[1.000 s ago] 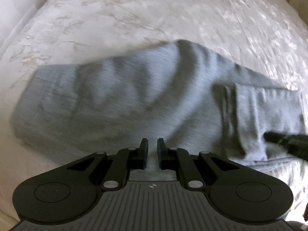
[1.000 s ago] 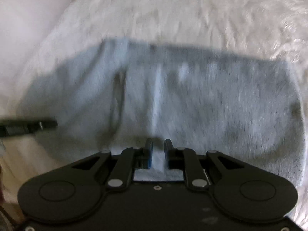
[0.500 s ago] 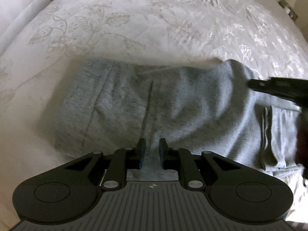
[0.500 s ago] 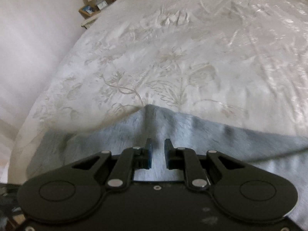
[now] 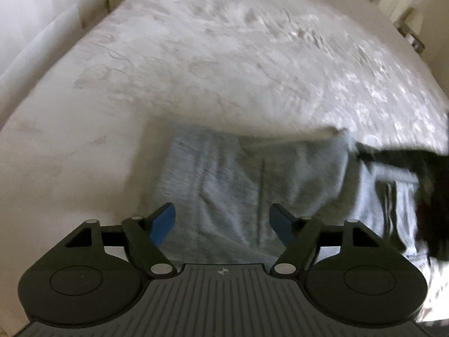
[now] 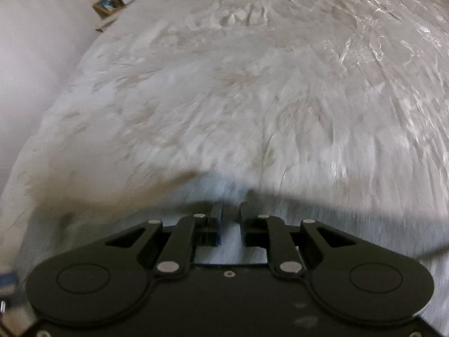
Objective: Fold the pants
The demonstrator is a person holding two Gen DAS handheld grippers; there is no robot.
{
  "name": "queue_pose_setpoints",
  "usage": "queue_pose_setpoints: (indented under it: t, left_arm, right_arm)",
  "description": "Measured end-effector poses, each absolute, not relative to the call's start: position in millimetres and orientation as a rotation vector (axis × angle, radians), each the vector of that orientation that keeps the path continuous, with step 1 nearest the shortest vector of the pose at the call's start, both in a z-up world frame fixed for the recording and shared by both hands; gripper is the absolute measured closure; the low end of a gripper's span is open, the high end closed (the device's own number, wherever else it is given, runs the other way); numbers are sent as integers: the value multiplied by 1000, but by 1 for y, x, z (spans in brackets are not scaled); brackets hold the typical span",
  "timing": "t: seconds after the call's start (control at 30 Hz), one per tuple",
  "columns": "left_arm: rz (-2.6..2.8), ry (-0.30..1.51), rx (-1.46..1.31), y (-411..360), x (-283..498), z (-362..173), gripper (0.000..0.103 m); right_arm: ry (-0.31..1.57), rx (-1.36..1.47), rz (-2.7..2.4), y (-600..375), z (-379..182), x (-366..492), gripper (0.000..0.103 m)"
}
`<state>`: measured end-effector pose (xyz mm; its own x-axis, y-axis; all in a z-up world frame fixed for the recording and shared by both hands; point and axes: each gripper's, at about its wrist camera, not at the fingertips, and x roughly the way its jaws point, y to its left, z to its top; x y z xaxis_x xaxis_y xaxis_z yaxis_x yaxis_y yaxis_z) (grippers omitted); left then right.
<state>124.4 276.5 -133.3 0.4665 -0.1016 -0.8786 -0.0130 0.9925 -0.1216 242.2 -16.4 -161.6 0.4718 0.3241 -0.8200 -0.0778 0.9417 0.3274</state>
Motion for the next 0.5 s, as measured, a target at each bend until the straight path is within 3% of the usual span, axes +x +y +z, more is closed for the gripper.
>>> queue_pose_setpoints:
  t: [0.4,0.5]
  left_arm:
    - [-105,1218,-169,310,144,-172,22]
    - [-170,1260,-192,308,144,-189,4]
  right_arm:
    - [1219,239,373,11,-169,96,87]
    - [1225,255,360,14,-168,79,85]
